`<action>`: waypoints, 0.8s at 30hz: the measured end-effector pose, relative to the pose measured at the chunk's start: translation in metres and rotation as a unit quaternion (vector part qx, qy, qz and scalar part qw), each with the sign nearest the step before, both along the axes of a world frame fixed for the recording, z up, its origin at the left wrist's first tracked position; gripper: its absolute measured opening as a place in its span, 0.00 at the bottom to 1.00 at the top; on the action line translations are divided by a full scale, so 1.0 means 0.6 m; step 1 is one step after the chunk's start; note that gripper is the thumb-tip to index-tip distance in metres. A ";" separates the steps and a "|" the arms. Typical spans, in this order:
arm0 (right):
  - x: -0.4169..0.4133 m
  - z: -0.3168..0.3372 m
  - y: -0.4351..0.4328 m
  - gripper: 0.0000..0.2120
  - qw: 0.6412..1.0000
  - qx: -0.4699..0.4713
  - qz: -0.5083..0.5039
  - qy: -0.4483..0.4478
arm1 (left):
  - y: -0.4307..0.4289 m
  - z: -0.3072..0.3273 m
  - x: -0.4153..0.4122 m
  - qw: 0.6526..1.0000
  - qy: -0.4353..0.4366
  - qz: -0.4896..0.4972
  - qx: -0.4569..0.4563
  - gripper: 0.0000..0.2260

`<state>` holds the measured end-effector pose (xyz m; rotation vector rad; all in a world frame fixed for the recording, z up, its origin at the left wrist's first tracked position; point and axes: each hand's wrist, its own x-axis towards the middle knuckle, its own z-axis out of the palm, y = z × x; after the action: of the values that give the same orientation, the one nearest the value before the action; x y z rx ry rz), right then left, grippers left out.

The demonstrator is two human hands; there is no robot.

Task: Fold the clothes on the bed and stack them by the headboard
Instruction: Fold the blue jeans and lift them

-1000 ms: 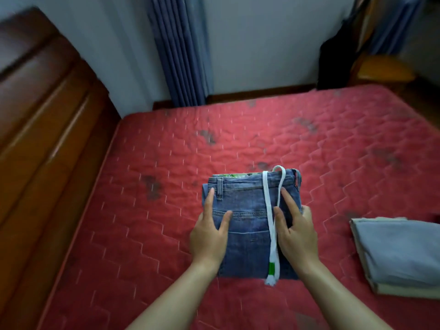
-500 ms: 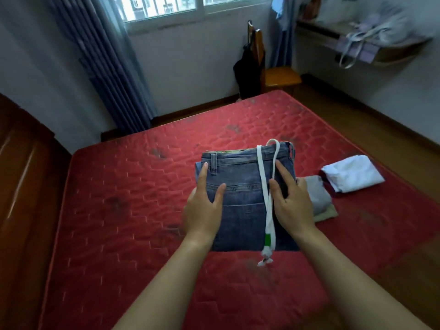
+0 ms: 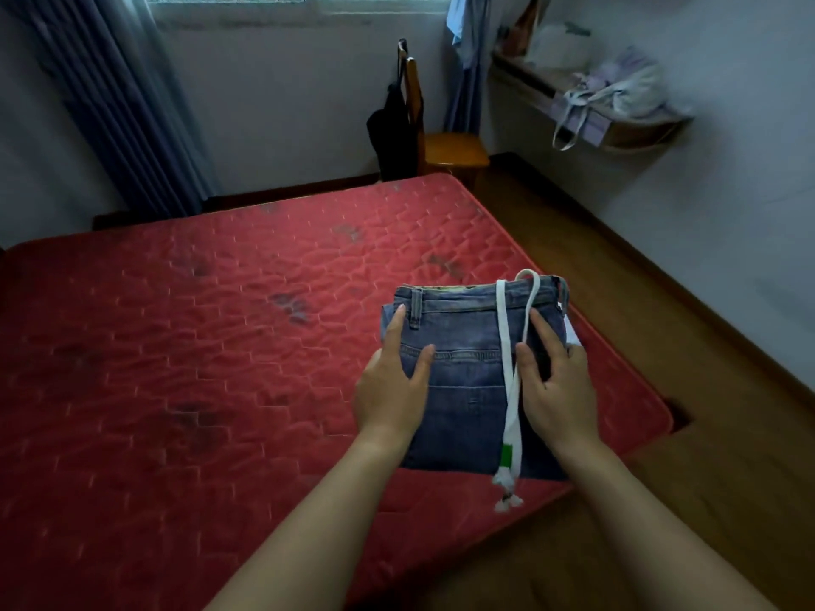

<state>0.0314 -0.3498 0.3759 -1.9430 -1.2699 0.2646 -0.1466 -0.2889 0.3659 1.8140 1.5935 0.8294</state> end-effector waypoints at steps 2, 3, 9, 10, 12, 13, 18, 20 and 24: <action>0.032 -0.014 0.021 0.20 1.000 -0.013 0.011 0.001 | 0.011 -0.013 0.028 1.000 0.005 0.010 -0.007 0.27; 0.046 -0.024 0.034 0.20 1.000 -0.018 0.016 0.001 | 0.018 -0.021 0.039 1.000 0.009 0.014 -0.011 0.27; 0.116 -0.117 0.147 0.20 0.997 -0.064 0.034 0.009 | 0.111 -0.102 0.100 0.997 0.044 0.031 -0.048 0.28; 0.129 -0.137 0.167 0.21 0.997 -0.071 0.034 0.008 | 0.129 -0.120 0.112 0.997 0.050 0.030 -0.056 0.28; 0.161 -0.177 0.206 0.21 0.996 -0.082 0.031 0.002 | 0.163 -0.157 0.142 0.995 0.056 0.034 -0.071 0.29; 0.178 -0.198 0.225 0.21 0.996 -0.085 0.032 -0.001 | 0.178 -0.176 0.157 0.995 0.058 0.036 -0.075 0.29; 0.245 -0.293 0.311 0.22 0.991 -0.117 0.057 0.004 | 0.251 -0.268 0.218 0.990 0.079 0.049 -0.103 0.29; 0.255 -0.335 0.349 0.23 0.989 -0.128 0.079 0.012 | 0.277 -0.309 0.228 0.988 0.078 0.076 -0.105 0.28; 0.250 -0.437 0.412 0.25 0.983 -0.132 0.130 0.021 | 0.321 -0.404 0.236 0.978 0.079 0.156 -0.113 0.26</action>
<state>0.1812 -0.1025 0.1136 -1.9727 -1.5239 0.6304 -0.0048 -0.0965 0.1236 1.5224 2.0215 0.6160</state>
